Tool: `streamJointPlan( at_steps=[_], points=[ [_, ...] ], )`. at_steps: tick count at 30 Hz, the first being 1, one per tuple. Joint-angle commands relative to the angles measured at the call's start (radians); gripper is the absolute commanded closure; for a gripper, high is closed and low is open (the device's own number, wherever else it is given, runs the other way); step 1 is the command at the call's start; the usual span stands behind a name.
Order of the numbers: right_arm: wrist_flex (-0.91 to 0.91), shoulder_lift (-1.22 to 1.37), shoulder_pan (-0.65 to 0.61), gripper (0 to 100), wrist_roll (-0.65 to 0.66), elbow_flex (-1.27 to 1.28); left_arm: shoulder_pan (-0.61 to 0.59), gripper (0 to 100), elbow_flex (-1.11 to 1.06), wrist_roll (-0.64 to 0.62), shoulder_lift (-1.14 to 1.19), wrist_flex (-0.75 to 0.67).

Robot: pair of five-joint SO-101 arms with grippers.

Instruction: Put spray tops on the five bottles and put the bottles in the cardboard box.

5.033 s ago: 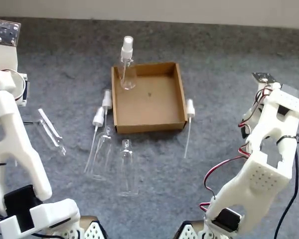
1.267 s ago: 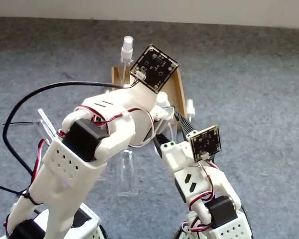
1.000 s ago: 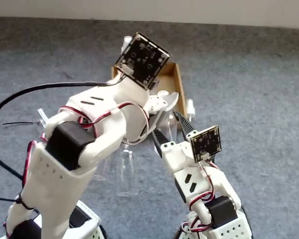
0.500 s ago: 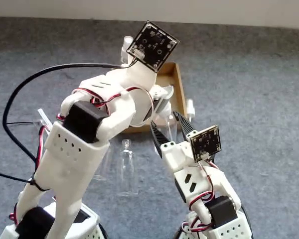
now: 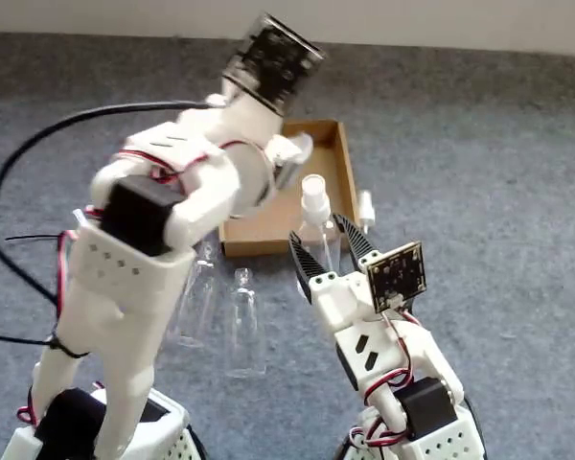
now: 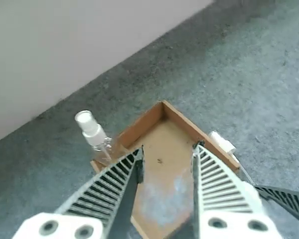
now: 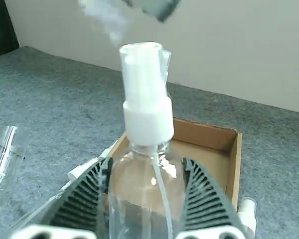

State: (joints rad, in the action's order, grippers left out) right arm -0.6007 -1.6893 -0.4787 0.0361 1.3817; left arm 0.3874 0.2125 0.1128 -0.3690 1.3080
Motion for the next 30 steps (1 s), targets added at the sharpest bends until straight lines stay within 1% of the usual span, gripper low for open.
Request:
streamJointPlan(
  at_steps=[1, 4, 6, 8, 10, 13, 16, 19, 21, 23, 25, 30],
  points=[
    [0.036, -0.013, 0.016, 99.5, -0.006, -0.025, -0.116, 84, 0.211, 0.002, -0.047, 0.155],
    [0.143, -0.004, 0.018, 99.5, -0.006, -0.025, -0.245, 84, 0.282, 0.002, -0.050, 0.327],
    [0.243, 0.004, 0.028, 99.5, -0.008, -0.025, -0.346, 84, 0.271, 0.002, -0.050, 0.423],
    [0.311, 0.051, 0.041, 99.5, -0.008, -0.048, -0.441, 84, 0.200, 0.002, -0.050, 0.454],
    [0.320, 0.154, 0.044, 99.5, -0.009, -0.111, -0.504, 84, 0.079, 0.002, -0.050, 0.437],
    [0.363, 0.384, 0.038, 99.5, -0.014, -0.255, -0.526, 84, -0.171, 0.002, -0.054, 0.319],
    [0.406, 0.627, 0.016, 99.5, -0.014, -0.430, -0.558, 84, -0.453, -0.003, -0.117, 0.109],
    [0.427, 0.828, -0.018, 99.5, -0.014, -0.573, -0.598, 84, -0.746, -0.005, -0.236, -0.110],
    [0.521, 0.928, -0.039, 99.5, -0.014, -0.638, -0.625, 84, -0.926, -0.005, -0.323, -0.238],
    [0.645, 1.017, -0.054, 99.5, -0.014, -0.633, -0.650, 84, -1.069, -0.005, -0.409, -0.333],
    [0.753, 1.096, -0.058, 99.5, -0.014, -0.633, -0.670, 84, -1.152, -0.002, -0.481, -0.382],
    [0.949, 1.291, -0.062, 99.5, -0.015, -0.631, -0.725, 84, -1.291, 0.000, -0.601, -0.411]
  ],
)
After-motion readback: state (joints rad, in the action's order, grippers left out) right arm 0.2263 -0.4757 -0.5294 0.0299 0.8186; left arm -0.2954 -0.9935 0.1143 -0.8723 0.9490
